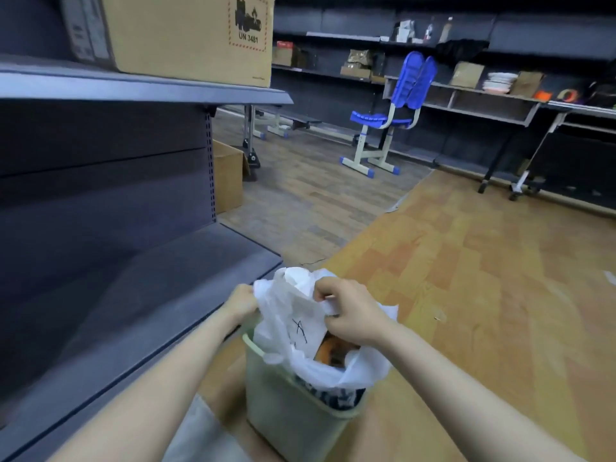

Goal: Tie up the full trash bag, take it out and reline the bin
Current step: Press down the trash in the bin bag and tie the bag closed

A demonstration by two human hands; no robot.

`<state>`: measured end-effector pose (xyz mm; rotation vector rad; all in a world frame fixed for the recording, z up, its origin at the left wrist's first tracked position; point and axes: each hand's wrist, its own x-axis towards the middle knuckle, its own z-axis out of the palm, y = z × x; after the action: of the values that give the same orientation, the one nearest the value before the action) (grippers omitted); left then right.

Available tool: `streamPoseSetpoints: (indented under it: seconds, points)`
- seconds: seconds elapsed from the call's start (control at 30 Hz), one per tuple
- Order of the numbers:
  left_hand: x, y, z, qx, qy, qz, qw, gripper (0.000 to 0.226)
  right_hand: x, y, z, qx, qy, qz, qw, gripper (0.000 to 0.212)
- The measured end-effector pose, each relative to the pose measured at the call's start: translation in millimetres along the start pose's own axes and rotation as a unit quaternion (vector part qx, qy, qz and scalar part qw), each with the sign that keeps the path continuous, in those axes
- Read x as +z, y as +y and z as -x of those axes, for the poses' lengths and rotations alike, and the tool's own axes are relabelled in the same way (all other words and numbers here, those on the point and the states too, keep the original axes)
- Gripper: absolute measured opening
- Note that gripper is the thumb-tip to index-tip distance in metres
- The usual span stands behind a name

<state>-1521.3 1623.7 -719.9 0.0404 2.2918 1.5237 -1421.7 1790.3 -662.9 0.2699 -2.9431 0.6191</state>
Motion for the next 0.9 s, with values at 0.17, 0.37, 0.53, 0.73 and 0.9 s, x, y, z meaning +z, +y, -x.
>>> streamPoseSetpoints:
  seconds: [0.17,0.37,0.53,0.73,0.9]
  points:
    - [-10,-17,0,-0.008,-0.036,-0.029,0.999,0.036,0,10,9,0.008,-0.034,-0.043,0.998,0.040]
    - [-14,-14,9,0.037,-0.040,-0.125,0.991,0.031,17,5,27,-0.035,-0.033,-0.049,0.998,0.039]
    - [-11,-10,12,0.077,0.002,-0.114,0.991,0.039,15,4,36,-0.045,-0.028,-0.056,0.997,0.028]
    - [-5,-1,13,0.179,0.164,-0.107,0.964,0.026,7,0,40,-0.022,-0.008,-0.097,0.995,0.042]
    - [-9,16,8,0.255,0.240,-0.079,0.933,0.006,-17,-4,34,0.000,0.057,-0.107,0.993,0.041]
